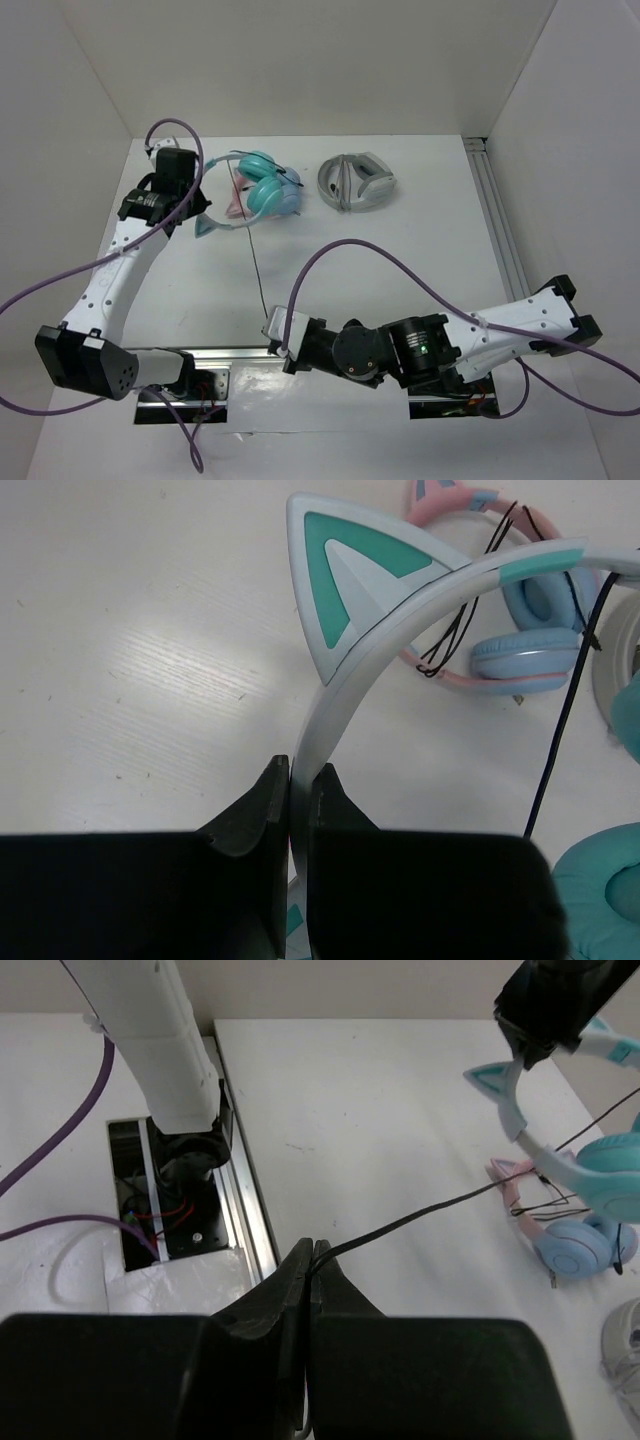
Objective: Wrap the headphones
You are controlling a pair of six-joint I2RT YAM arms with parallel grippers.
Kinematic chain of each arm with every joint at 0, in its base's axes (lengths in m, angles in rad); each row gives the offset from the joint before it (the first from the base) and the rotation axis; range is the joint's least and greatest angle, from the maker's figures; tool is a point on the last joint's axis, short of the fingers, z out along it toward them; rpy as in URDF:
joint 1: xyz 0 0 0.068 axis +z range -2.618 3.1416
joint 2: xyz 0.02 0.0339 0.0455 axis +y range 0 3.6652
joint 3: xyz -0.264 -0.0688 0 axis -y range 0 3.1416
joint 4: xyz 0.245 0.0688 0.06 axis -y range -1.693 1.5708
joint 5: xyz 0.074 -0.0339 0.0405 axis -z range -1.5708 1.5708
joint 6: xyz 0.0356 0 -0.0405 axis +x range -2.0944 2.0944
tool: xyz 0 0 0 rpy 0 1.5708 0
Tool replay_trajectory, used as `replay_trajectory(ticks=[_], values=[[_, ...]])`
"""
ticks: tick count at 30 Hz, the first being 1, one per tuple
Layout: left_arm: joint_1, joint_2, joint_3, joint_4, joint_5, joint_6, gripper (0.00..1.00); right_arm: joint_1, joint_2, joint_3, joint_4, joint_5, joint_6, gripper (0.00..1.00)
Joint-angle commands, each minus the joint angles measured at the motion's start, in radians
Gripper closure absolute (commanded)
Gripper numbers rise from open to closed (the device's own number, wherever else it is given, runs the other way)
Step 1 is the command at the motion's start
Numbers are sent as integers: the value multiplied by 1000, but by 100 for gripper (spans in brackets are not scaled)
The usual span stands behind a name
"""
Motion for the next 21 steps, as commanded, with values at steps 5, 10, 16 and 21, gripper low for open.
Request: replay_trajectory(ticks=[5,10,16,21], values=[[-124,-10,-3,86,-179,-77,100,25,-32,128,23,-88,-49,100],[-202,-22,8,75,-263,-96,100,25,46,138,41,-150,-59,100],[-187,2,-12,51,-199,-140,100,-24,129,207,106,-324,-69,100],[-139,-21,-43,118,-86,-140,100,-64,151,196,136,-423,-38,100]])
